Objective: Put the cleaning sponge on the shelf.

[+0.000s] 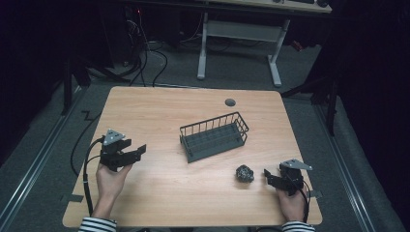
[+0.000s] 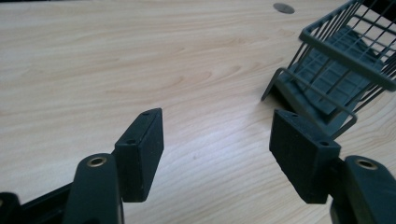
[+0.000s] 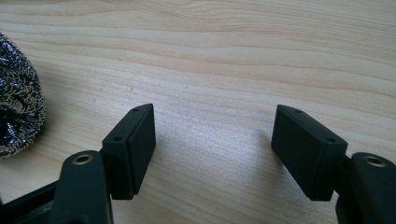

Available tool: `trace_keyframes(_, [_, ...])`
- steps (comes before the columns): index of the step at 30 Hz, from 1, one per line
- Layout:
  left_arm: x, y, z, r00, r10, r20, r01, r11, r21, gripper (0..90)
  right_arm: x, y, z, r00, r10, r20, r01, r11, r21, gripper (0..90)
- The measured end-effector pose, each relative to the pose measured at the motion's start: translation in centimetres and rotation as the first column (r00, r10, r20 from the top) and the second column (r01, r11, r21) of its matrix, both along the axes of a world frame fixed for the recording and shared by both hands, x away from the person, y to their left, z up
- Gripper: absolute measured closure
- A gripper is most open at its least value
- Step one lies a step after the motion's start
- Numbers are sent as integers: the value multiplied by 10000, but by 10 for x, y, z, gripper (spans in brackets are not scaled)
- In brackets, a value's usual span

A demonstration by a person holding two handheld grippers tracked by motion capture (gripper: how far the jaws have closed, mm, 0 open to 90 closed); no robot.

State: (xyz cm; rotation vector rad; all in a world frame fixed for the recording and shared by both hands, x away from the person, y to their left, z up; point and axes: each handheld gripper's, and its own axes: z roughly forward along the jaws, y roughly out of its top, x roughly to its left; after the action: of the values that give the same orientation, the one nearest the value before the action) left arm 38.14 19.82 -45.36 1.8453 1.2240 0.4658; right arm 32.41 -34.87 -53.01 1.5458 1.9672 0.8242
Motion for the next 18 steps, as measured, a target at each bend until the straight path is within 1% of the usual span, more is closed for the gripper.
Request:
trace_keyframes(2, [-3, 4, -4, 10000, 84, -42, -84, 10000, -2, 357, 0, 0, 0, 10000, -2, 1, 2, 10000, 0, 309])
trace_keyframes(3, [-6, 9, -9, 9998, 188, -88, -188, 9998, -32, 357, 0, 0, 0, 10000, -1, -1, 1, 10000, 0, 310])
trace_keyframes(6, [-8, 12, -13, 9996, 245, -127, -245, 9997, 10, 355, 0, 0, 0, 10000, -6, 2, 6, 10000, -1, 310])
trace_keyframes(8, [-10, 15, -19, 9991, 366, -198, -366, 9993, 32, 353, 0, 0, 0, 10000, -7, 0, 7, 10000, -1, 310])
trace_keyframes(9, [-12, 18, -24, 9986, 472, -236, -470, 9988, 108, 351, 0, 0, 0, 10000, 8, 14, -8, 10000, -6, 310])
trace_keyframes(10, [-12, 18, -24, 9986, 472, -236, -470, 9988, 108, 350, 0, 0, 0, 10000, 8, 14, -8, 10000, -6, 310])
trace_keyframes(15, [-17, 27, -40, 9959, 824, -380, -818, 9965, 170, 346, 0, 0, 0, 10000, 8, 13, -8, 10000, -2, 309])
trace_keyframes(18, [-19, 32, -49, 9934, 997, -563, -995, 9950, 75, 342, 0, 0, 0, 10000, 6, 11, -6, 10000, 1, 309])
